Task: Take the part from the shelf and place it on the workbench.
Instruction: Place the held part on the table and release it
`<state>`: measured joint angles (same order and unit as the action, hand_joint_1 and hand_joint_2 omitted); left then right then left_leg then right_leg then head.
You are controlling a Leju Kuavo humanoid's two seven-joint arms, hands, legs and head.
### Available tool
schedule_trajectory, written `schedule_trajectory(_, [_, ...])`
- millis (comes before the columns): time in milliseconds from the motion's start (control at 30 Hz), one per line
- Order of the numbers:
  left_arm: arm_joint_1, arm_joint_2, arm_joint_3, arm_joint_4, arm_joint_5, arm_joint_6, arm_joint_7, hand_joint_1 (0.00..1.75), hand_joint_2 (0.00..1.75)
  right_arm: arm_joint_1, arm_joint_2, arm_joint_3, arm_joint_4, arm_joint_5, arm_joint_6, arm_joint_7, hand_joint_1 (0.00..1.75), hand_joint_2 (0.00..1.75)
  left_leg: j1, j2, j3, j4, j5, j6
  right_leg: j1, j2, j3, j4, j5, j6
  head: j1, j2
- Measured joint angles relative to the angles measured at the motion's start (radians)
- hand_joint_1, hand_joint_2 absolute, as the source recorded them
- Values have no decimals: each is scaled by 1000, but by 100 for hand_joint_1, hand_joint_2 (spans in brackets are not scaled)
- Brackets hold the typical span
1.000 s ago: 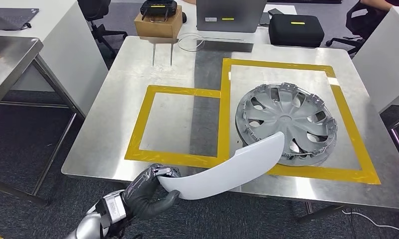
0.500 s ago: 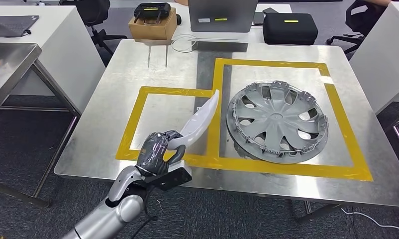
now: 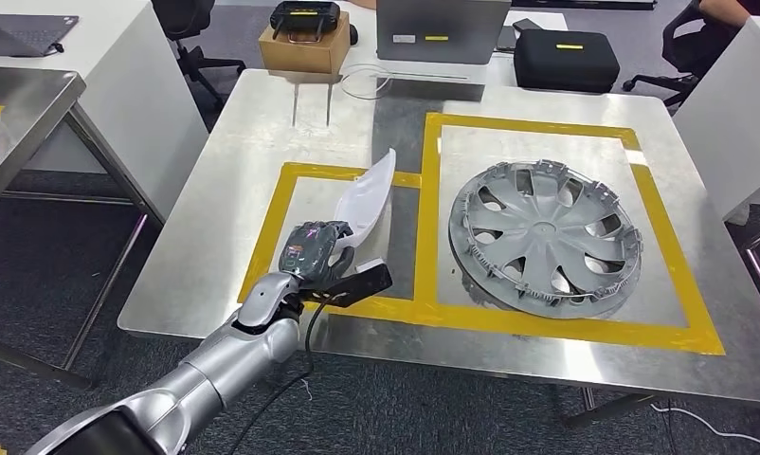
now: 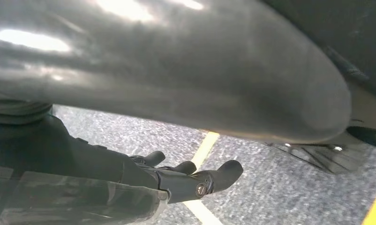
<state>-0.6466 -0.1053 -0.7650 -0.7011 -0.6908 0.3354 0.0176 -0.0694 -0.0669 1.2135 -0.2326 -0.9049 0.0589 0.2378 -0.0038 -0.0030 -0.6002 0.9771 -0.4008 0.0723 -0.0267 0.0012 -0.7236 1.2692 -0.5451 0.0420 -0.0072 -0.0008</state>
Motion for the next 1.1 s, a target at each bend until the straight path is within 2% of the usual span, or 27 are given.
schedule_trajectory(33, [-7, -5, -3, 25, -4, -1, 11, 175, 175, 2, -1, -1, 0, -1, -2, 1, 0, 0, 1, -1, 0, 3, -2, -2, -3, 0, 18, -44, 23, 11, 0, 0])
schedule_trajectory(67, [-14, -10, -5, 46, -7, -2, 18, 175, 175, 3, -2, -2, 0, -2, -4, 1, 0, 0, 2, -2, -1, 8, -4, -6, -7, -1, 52, -115, 53, 22, 0, 0])
schedule_trajectory(100, [-22, -14, -6, 62, -9, -2, 22, 131, 175, 2, -2, -4, 0, -2, -6, 1, 0, 0, 0, -3, -4, 16, -9, -13, -8, -2, 85, -180, 78, 28, 0, 0])
schedule_trajectory(133, [-29, -17, -7, 77, -10, -1, 24, 87, 175, 2, -2, -5, 0, -2, -7, 1, 0, 0, -1, -4, -8, 25, -14, -20, -9, -2, 110, -227, 94, 26, 0, 0])
schedule_trajectory(167, [-35, -20, -7, 89, -11, -1, 26, 44, 175, 1, -2, -5, 0, -2, -7, 1, 0, 0, -2, -5, -11, 33, -19, -26, -7, -2, 123, -252, 102, 19, -1, 0])
schedule_trajectory(200, [-40, -23, -8, 101, -11, -2, 29, 0, 175, 2, -1, -6, 0, -2, -7, 1, 0, 0, -3, -5, -13, 37, -21, -31, -4, -1, 124, -253, 102, 9, -1, 0])
schedule_trajectory(267, [-44, -25, -9, 120, -6, -12, 33, 0, 87, 2, -2, -6, 0, -3, -6, 1, 0, 0, 2, -4, -16, 41, -24, -37, -4, 0, 124, -255, 105, -5, -1, 0])
schedule_trajectory(333, [-46, -27, -12, 134, 8, -34, 33, 0, 0, 3, -6, -6, 0, -1, 9, -4, 0, 0, 7, -2, -37, 85, -55, -48, -9, 1, 124, -256, 108, -14, -4, 0])
schedule_trajectory(433, [-42, -28, -12, 149, 45, -54, 18, 0, 0, 4, -17, -6, 1, 6, 48, -21, 0, 0, 11, 0, -122, 272, -146, -62, -8, 1, 124, -256, 109, -20, -6, 0])
schedule_trajectory(467, [-37, -29, -10, 151, 63, -56, 8, 0, 0, 5, -21, -6, 1, 8, 55, -24, 0, 0, 12, 1, -143, 318, -159, -63, -7, 1, 124, -256, 109, -20, -7, 0])
schedule_trajectory(500, [-32, -29, -7, 152, 84, -59, -7, 0, 0, 5, -24, -6, 3, 10, 60, -26, 0, 0, 13, 1, -149, 328, -153, -61, -6, 1, 124, -256, 108, -20, -7, 0])
schedule_trajectory(533, [-27, -29, -1, 148, 110, -65, -25, 0, 0, 5, -27, -6, 4, 11, 62, -27, 0, 0, 13, 1, -135, 298, -130, -57, -5, 2, 125, -256, 108, -21, -7, 0])
schedule_trajectory(600, [-15, -29, 17, 122, 181, -90, -71, 0, 0, 5, -29, -6, 7, 13, 64, -29, 0, 0, 9, 1, -67, 161, -67, -39, -2, 4, 127, -256, 108, -20, -6, 0])
schedule_trajectory(667, [8, -27, 35, 57, 283, -136, -112, 0, 0, 5, -29, -6, 8, 12, 64, -34, 0, 0, 1, 2, -18, 61, -39, -22, 1, 4, 127, -257, 107, -17, -4, 0])
schedule_trajectory(733, [49, -19, 46, -45, 399, -184, -129, 0, 0, 10, -28, -6, 9, 7, 64, -43, 0, 0, -7, 3, -12, 44, -40, -15, 1, 2, 127, -260, 107, -9, -4, 0])
schedule_trajectory(800, [96, -9, 50, -164, 508, -221, -133, 0, 0, 16, -28, -6, 10, 2, 62, -53, 0, 0, -3, 3, 2, 24, -31, -9, 1, 0, 124, -256, 101, -1, -3, 0])
schedule_trajectory(833, [116, -5, 51, -224, 569, -245, -137, 0, 0, 18, -30, -6, 12, -1, 60, -58, 0, 0, 0, 3, 10, 13, -25, -4, 2, -1, 113, -233, 87, -1, -2, 0])
schedule_trajectory(867, [135, 1, 51, -280, 639, -277, -145, 0, 0, 20, -31, -6, 13, -2, 59, -63, 0, 0, 2, 4, 17, 4, -20, -1, 2, -1, 93, -189, 65, -4, 0, 0])
schedule_trajectory(933, [175, 18, 49, -393, 829, -377, -167, 0, 0, 24, -35, -6, 17, -3, 60, -73, 0, 0, -2, 3, 18, 1, -18, 4, 2, -1, 31, -56, 10, -10, 2, 0])
schedule_trajectory(967, [196, 30, 48, -445, 921, -431, -178, 0, 0, 26, -37, -6, 18, -3, 62, -78, 0, 0, -3, 3, 18, 1, -19, 4, 1, -1, 5, -4, -5, -8, 2, 0])
schedule_trajectory(1000, [217, 44, 46, -496, 1009, -486, -189, 0, 0, 29, -38, -6, 19, -3, 64, -82, 0, 0, -3, 2, 18, 2, -19, 4, 0, -1, -6, 16, -6, -2, 2, 0])
schedule_trajectory(1033, [234, 59, 42, -541, 1081, -535, -202, 0, 0, 30, -39, -6, 20, -3, 66, -86, 0, 0, -3, 1, 18, 3, -21, 3, -2, -2, 3, -6, 8, 8, 2, 0])
schedule_trajectory(1100, [260, 89, 36, -626, 1204, -632, -235, 0, 0, 31, -40, -6, 22, -3, 72, -93, 0, 0, -2, -2, 17, 12, -27, -5, -10, -3, 68, -141, 61, 28, 3, 0])
